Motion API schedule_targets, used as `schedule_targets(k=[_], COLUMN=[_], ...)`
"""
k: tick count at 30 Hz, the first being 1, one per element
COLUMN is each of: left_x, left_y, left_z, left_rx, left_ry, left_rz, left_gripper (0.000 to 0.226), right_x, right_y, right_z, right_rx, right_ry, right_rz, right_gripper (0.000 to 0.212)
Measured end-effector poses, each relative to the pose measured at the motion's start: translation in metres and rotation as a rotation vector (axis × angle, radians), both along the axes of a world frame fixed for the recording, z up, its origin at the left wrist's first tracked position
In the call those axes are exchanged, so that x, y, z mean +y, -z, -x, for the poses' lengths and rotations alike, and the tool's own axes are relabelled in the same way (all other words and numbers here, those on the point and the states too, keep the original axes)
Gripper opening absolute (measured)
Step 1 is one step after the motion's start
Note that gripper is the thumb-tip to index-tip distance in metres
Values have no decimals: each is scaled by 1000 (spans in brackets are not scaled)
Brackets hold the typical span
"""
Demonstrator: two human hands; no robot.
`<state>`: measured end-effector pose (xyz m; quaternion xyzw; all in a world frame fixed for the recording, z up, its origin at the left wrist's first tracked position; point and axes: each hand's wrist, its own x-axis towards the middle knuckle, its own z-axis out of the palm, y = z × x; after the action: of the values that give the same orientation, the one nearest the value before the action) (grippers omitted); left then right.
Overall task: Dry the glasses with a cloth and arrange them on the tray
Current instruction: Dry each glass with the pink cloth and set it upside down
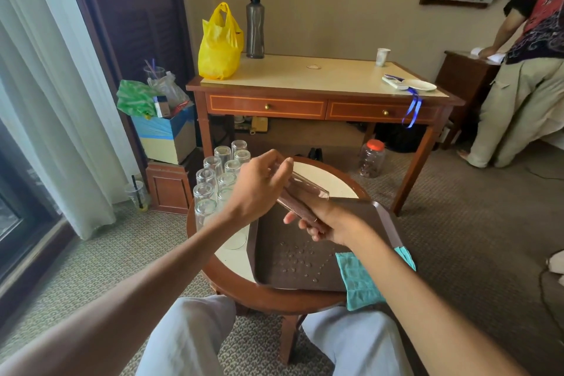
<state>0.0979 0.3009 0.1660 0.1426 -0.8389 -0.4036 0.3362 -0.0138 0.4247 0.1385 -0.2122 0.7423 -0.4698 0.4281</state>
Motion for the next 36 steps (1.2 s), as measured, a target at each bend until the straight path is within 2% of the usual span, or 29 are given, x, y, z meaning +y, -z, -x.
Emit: schedule_targets(k=[1,3,4,6,7,8,9,11,12,14,16,17,18,19,20,22,24,25,26,27,28,30,32,34,36], left_x=[-1,-4,-4,-2,0,2,2,0,0,-1,2,3,4,2,-1,-4,-2,-1,0,1,1,0,0,-1,-4], left_y=[3,7,6,0,-5,-7,-10,-11,-12,-12,-10,-9,-8,-6,-5,-7,-10,-12,-13,-13,-13,-12,-9,-9,-5], left_z=[0,-1,0,1,2,2,3,3,2,3,2,1,-1,-2,-3,-4,-4,-5,-5,-4,-4,-3,-2,-1,1], left_rx=[19,10,-17,-117,-182,-252,-311,-374,-377,-327,-183,-109,-56,-23,-10,-67,-184,-225,-258,-281,-300,-335,-325,-273,-226], left_ry=[27,79,109,155,147,123,101,64,40,-9,-32,-13,16,47,84,162,214,214,201,186,171,150,128,103,84], left_rz=[1,-141,-289,-690,-855,-949,-973,-892,-796,-487,-136,-34,11,-9,-88,-379,-757,-875,-928,-933,-897,-750,-576,-384,-226], left_gripper=[26,25,25,23,22,22,22,23,25,28,26,24,22,20,18,16,16,15,15,15,16,19,23,25,23], right_x=[-1,-2,-2,4,8,11,12,4,-1,-5,-1,2,4,3,2,0,3,6,9,10,9,2,-1,1,4], right_y=[1,-4,-6,-11,-17,-21,-23,-13,-9,-2,2,3,4,5,5,-3,-8,-11,-13,-12,-5,8,16,19,16], right_z=[3,2,2,0,-4,-5,-4,3,5,2,-4,-7,-8,-7,-4,-4,-5,-7,-9,-7,-2,5,-4,-16,-22], right_rx=[-14,171,385,1045,1324,1467,1485,1293,1090,479,-94,-266,-333,-310,-188,254,845,1085,1221,1259,1218,956,502,26,-209], right_ry=[-9,88,144,164,147,122,94,79,100,119,31,-15,-34,-25,19,147,192,186,180,167,151,146,180,153,75], right_rz=[-24,-26,13,87,124,137,106,-20,-72,-26,27,63,96,114,123,131,139,150,160,164,164,98,55,94,119], right_gripper=[62,49,37,22,22,24,23,13,11,29,55,61,62,60,55,39,24,22,22,22,20,19,36,53,60])
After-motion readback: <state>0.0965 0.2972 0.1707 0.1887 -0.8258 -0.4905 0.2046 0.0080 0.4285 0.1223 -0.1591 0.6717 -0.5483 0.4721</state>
